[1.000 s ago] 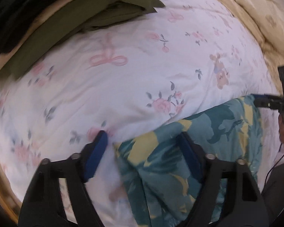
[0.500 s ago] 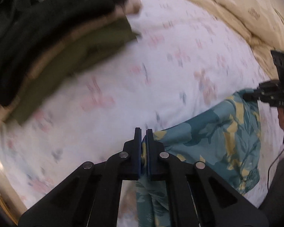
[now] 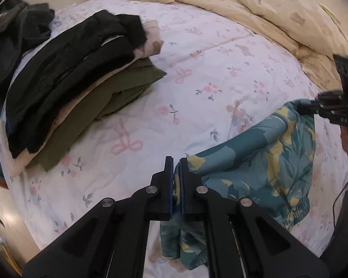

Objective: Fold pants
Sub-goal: 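Lift the folded shorts with both grippers and carry them onto the clothes stack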

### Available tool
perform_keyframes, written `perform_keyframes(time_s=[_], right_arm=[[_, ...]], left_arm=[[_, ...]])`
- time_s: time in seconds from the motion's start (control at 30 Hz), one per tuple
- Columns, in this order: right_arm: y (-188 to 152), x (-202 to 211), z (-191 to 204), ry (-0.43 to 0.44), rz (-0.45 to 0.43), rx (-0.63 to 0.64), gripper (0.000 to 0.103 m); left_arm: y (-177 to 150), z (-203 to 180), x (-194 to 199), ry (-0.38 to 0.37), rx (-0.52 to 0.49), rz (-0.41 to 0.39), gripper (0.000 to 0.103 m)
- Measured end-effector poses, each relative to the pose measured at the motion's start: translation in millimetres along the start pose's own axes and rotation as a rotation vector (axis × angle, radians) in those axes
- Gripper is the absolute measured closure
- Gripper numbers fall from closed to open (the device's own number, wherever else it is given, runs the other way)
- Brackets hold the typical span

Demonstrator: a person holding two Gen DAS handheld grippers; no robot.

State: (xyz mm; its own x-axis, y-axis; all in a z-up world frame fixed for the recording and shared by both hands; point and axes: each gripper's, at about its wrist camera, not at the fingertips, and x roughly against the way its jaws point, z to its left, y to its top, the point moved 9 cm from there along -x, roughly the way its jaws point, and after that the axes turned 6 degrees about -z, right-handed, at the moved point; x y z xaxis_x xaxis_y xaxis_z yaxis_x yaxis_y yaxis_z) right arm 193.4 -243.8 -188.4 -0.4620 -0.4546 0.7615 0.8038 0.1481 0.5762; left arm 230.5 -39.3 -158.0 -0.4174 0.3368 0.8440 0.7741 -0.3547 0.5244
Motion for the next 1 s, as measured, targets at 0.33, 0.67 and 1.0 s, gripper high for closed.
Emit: perform_keyframes(time_s=[0.33, 0.67, 1.0], right_arm=[[-39.5, -16.8, -31.7, 0.052, 0.129, -0.315, 0.031], [-79.0, -54.2, -13.5, 0.136, 0.234, -0.414, 0.058], [-30.2, -15.2, 21.9, 0.097, 0.048, -0.315, 0.097]], left_arm=[[-71.6, 35.1, -21.6, -0.034, 0.458, 0.181, 0.024], [-82.5, -5.3, -46.2, -0.071, 0.372, 0.236, 0.075], [-48.5, 5.5, 9.7, -0.062, 0.304, 0.105, 0.101]])
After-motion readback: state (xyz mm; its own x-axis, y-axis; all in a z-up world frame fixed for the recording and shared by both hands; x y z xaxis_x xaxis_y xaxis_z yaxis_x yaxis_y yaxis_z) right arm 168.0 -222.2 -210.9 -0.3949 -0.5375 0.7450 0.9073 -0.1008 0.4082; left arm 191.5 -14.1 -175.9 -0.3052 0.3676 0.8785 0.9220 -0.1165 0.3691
